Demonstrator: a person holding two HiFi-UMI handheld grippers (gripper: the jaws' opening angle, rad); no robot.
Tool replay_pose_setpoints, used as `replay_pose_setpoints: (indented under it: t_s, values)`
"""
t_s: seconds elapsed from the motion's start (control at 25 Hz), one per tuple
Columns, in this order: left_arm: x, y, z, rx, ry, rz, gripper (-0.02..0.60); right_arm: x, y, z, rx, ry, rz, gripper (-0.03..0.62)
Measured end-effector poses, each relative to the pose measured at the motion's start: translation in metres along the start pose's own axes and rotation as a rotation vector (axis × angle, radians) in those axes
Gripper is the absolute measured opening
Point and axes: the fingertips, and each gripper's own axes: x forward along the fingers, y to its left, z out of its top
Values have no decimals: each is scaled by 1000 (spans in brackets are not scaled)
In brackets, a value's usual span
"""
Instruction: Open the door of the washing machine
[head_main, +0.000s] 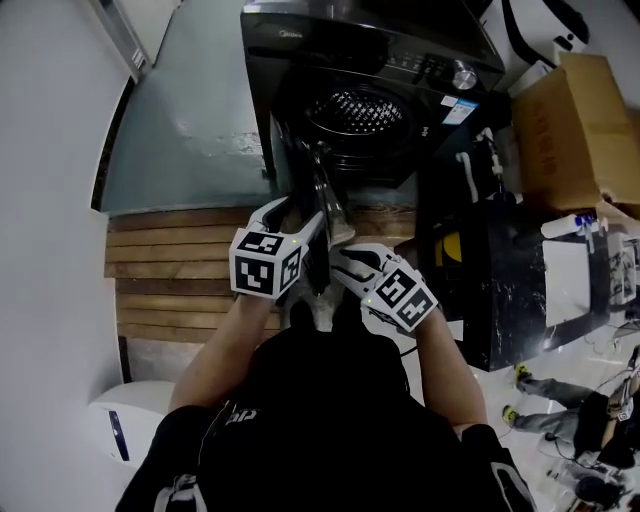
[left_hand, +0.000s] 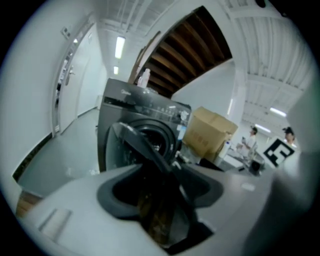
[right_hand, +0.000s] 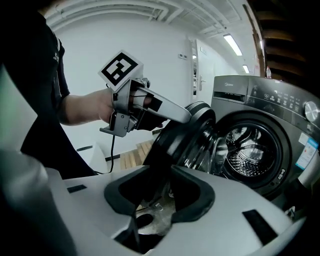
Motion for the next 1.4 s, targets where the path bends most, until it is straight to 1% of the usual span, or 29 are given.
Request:
replay_pose_setpoints:
  t_s: [0.16,0.36,0.44,0.64,0.72,0.92,1.04,1.16,1.4]
  values:
    - [-20,19,-7,-23,-7,26,234,11,-1,11,10,-24,31,112]
    - [-47,43,-13,-60,-17,65,188,29,0,32,-13,-48,68,104]
    - [-57,53,-16,-64,-15,88,173,35,3,41,-16,-55,87,101]
    - [-82,85,-20,-96,-22,165,165,48,9,57,-42,-62,127,97]
    - [-91,98,-19,-105,-27,200,148,50,10,61,-43,-66,139,95]
    - [-110,130,-15,-124,-55,294,121,48,5,62,-25,-68,141,94]
    - [-119,149,-13,-118,-61,345,126,45,2,60,-9,-66,139,92]
    - [-126,164,-12,-86,-56,386,137,42,-1,56,6,-63,133,91]
    - [-133,189,-6,-50,-52,442,150,37,-9,55,15,-69,106,78]
